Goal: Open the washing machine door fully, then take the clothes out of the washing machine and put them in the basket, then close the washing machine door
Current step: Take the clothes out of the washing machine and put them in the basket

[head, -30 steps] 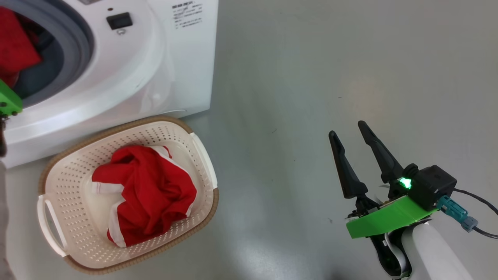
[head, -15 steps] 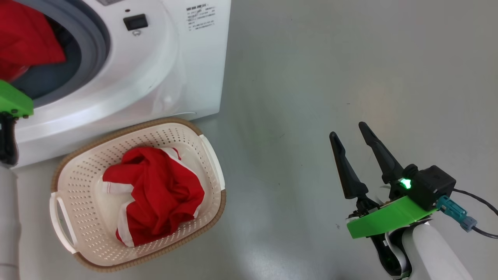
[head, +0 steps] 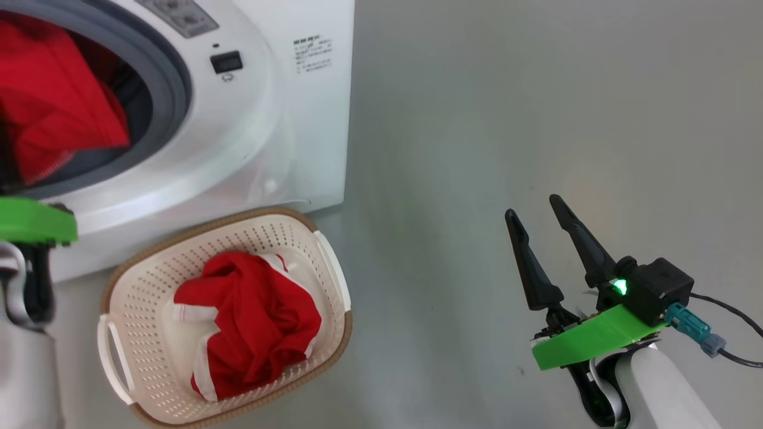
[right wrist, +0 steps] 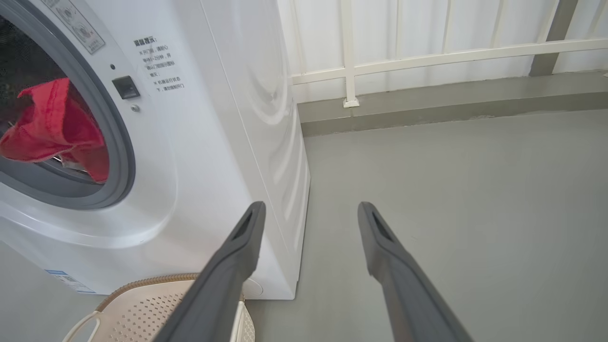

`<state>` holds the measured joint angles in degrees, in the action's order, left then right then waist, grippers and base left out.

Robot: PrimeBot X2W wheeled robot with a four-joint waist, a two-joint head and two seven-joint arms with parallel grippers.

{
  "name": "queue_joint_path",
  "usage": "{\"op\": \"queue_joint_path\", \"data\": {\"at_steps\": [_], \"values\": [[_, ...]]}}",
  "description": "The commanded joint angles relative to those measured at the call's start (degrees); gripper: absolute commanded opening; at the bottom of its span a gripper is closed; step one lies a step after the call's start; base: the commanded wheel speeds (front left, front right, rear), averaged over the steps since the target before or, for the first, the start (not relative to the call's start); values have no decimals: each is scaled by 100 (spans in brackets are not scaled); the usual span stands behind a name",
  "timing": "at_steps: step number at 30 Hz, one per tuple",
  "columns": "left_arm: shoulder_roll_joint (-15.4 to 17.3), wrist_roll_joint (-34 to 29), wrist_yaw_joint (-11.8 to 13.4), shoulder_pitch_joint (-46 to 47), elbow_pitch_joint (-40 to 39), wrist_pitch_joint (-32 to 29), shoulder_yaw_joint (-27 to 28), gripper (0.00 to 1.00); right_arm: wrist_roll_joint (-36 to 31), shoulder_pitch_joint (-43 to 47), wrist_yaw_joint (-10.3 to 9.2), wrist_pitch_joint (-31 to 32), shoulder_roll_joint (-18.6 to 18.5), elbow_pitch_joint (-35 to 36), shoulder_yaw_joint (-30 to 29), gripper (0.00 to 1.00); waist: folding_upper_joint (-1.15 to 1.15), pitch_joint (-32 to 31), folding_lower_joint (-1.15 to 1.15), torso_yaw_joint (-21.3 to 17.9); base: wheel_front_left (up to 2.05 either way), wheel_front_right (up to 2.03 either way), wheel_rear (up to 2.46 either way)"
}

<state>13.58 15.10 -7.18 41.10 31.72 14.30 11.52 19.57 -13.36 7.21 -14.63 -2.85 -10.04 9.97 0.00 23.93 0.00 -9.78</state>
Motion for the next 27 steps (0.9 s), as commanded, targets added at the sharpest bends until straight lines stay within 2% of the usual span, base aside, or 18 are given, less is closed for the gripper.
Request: {"op": "queue_joint_path", "data": {"at_steps": [1, 19, 27], "values": [[203, -27, -30, -143, -245, 69, 180, 0, -80, 58, 28, -37, -3, 109, 90, 100, 0, -170, 0, 20, 0, 0, 0], [-526, -65, -30, -1840, -2314, 70, 634, 0, -217, 435, 28, -37, -3, -142, 20, 100, 0, -1198, 0, 203, 0, 0, 0], [-783, -83, -30, -2609, -3076, 68, 363, 0, -255, 577, 28, -37, -3, -152, -25, 100, 0, -1393, 0, 241, 0, 0, 0]]}}
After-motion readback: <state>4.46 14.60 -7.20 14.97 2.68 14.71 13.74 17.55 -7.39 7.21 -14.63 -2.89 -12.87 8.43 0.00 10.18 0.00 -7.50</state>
